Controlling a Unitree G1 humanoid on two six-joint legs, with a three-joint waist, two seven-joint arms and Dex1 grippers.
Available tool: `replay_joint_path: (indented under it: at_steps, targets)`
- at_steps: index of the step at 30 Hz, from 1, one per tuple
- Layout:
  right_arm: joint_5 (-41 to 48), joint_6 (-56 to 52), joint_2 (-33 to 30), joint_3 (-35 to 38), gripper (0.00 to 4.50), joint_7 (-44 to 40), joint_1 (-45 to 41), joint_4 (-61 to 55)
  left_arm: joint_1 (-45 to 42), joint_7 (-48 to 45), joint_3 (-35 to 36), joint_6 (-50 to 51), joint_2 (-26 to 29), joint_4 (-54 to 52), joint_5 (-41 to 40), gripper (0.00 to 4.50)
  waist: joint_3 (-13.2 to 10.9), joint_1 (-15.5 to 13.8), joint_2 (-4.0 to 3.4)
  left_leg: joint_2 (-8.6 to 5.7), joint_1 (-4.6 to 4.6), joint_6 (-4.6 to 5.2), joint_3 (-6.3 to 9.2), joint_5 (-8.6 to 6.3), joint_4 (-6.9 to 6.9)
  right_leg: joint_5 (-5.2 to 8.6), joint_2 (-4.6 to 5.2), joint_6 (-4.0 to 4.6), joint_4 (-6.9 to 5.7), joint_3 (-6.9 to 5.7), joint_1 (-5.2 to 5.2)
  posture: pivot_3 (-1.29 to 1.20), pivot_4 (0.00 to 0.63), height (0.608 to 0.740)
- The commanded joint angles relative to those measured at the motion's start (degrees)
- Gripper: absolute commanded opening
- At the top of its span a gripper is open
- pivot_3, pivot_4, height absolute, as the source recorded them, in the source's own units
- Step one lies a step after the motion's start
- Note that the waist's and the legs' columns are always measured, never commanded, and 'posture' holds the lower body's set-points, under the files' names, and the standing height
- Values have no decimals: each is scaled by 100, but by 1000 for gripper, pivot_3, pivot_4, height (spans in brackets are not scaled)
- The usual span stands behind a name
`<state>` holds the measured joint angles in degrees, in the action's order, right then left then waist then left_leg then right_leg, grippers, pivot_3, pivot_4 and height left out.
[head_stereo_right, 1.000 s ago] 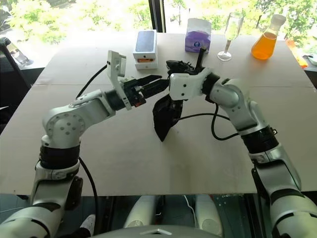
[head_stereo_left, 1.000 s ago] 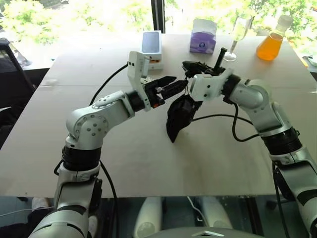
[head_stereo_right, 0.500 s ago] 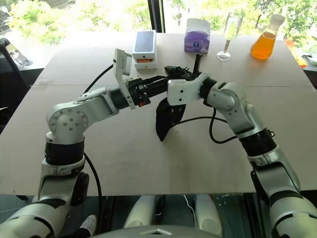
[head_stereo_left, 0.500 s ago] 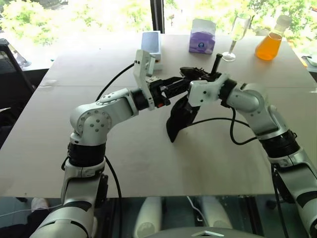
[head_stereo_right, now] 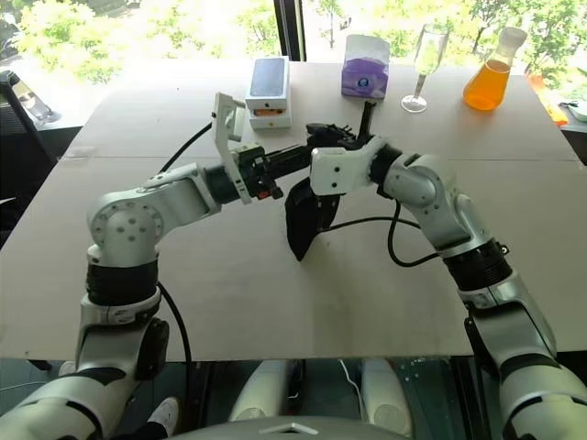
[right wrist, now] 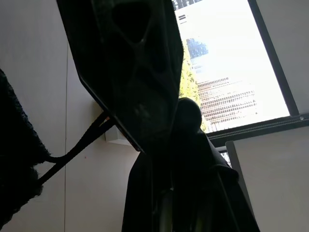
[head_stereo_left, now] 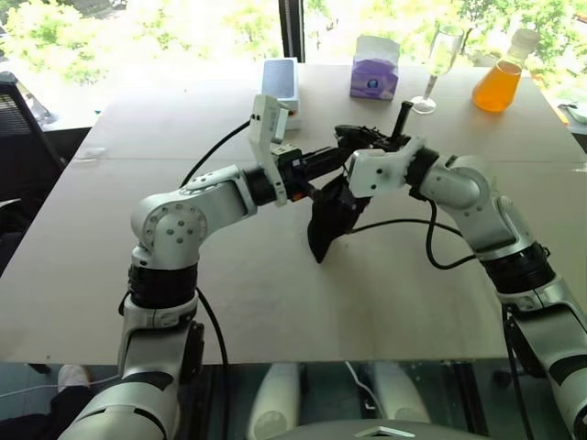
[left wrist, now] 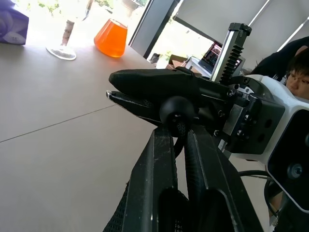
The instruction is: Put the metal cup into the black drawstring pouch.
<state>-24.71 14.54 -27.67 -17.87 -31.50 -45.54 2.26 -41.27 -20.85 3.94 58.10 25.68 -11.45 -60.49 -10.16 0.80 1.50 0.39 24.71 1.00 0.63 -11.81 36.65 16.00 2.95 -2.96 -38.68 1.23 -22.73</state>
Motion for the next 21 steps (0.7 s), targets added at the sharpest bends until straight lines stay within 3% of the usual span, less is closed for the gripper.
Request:
replay_joint_path:
  at_steps: [1,5,16,19,21]
  targets:
    - [40,36,-28,90,0,-20,1,-239,-39,12,190,-12,43,-253,21,1176,0,-2,0,0,0,0,1,0,2,0,0,0,-2,0,0,0,150,740]
    - [41,44,-21,93,0,-32,6,-233,-118,131,292,97,8,-197,-57,3045,0,-2,0,0,0,0,0,0,14,0,0,0,-13,1,0,0,150,740]
    - [25,91,-32,78,0,-53,-6,-200,-157,243,350,261,-160,-267,-71,3045,0,-3,0,0,1,0,1,0,27,0,0,0,-21,1,1,0,150,740]
    - [17,88,-28,70,0,-57,-2,-205,-174,245,351,277,-178,-259,-67,2206,0,-1,0,0,1,0,1,0,27,0,-1,0,-21,1,1,0,150,740]
    - [15,87,-28,65,0,-61,-1,-206,-189,247,357,279,-190,-245,-70,1263,0,-1,0,0,1,0,1,0,27,0,-1,0,-22,1,1,0,150,740]
